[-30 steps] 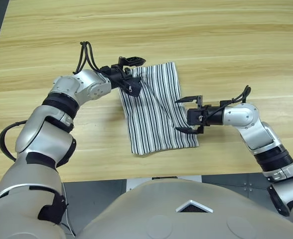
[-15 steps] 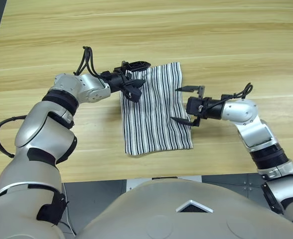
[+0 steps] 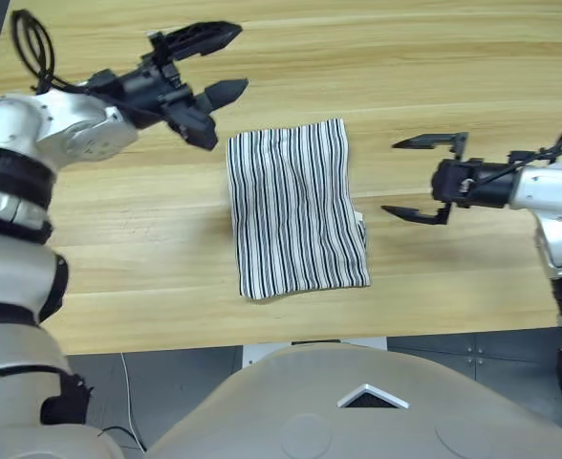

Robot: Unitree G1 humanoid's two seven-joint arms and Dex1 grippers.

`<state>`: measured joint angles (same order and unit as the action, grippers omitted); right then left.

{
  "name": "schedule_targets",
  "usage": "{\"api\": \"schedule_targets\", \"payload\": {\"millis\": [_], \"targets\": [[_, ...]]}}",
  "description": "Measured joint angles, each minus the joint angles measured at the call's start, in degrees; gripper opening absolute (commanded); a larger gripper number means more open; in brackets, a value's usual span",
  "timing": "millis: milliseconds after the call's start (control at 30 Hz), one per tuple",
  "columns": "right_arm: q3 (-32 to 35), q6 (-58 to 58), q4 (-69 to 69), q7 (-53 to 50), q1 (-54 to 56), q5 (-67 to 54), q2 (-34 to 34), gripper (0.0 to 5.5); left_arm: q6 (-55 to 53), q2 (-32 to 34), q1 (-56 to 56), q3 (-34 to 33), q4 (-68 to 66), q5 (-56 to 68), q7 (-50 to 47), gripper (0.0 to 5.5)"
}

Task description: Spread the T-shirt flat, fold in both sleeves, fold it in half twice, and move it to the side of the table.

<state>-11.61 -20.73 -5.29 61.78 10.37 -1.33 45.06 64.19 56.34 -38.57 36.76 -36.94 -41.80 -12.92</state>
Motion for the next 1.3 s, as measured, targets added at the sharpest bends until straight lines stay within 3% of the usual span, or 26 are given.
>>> {"api": "schedule_targets", "payload": {"millis": [200, 433, 1100, 1300], "targets": [[-0.6, -18.2, -9.1, 1.1, -0.7, 3.8, 4.1, 4.73, -2.0, 9.7, 19.2, -2.4, 17.2, 12.5, 16.7, 3.84], [-5.6, -24.5, -8.9, 1.6, -3.7, 6.3, 4.2, 4.73, -5.0, 9.4, 34.8, -4.9, 19.8, 14.4, 23.8, 3.84], [-13.9, -35.6, -12.1, -9.7, -2.0, 13.3, -2.7, 4.73, -3.2, 6.9, 41.0, -9.5, 24.8, 16.4, 34.2, 3.84], [-15.5, -39.1, -13.7, -15.0, -0.1, 18.6, -4.5, 4.73, -2.8, 2.6, 39.5, -9.5, 23.3, 15.7, 34.8, 3.84]]}}
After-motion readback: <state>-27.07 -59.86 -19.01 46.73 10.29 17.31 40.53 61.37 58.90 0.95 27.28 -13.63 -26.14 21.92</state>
